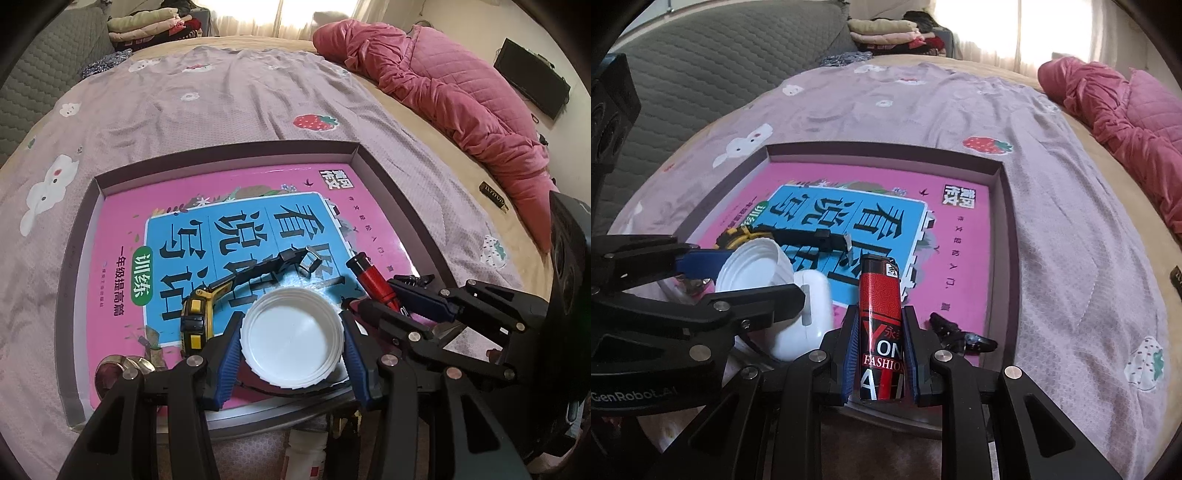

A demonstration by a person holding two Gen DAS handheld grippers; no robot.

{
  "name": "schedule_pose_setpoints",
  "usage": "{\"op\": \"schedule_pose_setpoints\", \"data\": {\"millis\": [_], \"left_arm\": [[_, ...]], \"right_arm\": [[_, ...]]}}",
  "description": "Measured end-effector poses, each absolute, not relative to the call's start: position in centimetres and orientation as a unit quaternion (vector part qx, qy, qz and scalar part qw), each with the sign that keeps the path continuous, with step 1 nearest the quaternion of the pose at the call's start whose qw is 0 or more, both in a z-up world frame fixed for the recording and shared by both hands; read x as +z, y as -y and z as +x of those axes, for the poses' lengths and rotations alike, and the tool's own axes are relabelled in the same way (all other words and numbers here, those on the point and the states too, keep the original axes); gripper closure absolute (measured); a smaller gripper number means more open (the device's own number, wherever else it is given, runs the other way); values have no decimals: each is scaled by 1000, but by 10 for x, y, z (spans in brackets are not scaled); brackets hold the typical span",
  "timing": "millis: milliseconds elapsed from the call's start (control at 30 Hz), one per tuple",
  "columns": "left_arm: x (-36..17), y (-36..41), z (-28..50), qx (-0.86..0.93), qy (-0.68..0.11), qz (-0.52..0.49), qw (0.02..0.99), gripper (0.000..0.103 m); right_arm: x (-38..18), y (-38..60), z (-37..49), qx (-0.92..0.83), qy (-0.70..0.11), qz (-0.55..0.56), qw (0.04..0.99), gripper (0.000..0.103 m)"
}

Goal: Organize rigid objects
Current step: 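Carry the red spray can over the tray with the right tool while the left tool carries the white cap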

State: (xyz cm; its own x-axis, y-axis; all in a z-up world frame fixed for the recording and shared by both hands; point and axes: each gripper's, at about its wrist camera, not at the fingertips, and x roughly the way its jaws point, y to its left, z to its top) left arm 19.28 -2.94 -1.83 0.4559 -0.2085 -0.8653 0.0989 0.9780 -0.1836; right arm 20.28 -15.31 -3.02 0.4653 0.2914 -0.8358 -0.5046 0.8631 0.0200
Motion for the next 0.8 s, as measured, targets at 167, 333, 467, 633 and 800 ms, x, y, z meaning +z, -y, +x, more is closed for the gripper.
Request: {"op": "schedule_pose_setpoints", "data": {"millis": [167, 333, 467, 633, 800], "left_arm": [[-21, 29, 193, -86, -517, -47, 851, 53], [-23, 26, 191, -83, -515, -53, 851, 53], [-22, 25, 190, -79, -515, -56, 852, 53], [-22, 21, 189, -75, -514, -61, 853, 53], [-22, 20, 189, -73, -513, -62, 853, 53]], "right_arm": [[-33, 153, 203, 230, -464, -118, 847, 81], [-32, 155, 202, 227, -463, -117, 849, 81], [-32, 155, 203, 227, -465, -112, 848, 81], [-31, 159, 199, 229, -464, -104, 849, 81], [-29, 163, 197, 230, -465, -92, 850, 81]]}}
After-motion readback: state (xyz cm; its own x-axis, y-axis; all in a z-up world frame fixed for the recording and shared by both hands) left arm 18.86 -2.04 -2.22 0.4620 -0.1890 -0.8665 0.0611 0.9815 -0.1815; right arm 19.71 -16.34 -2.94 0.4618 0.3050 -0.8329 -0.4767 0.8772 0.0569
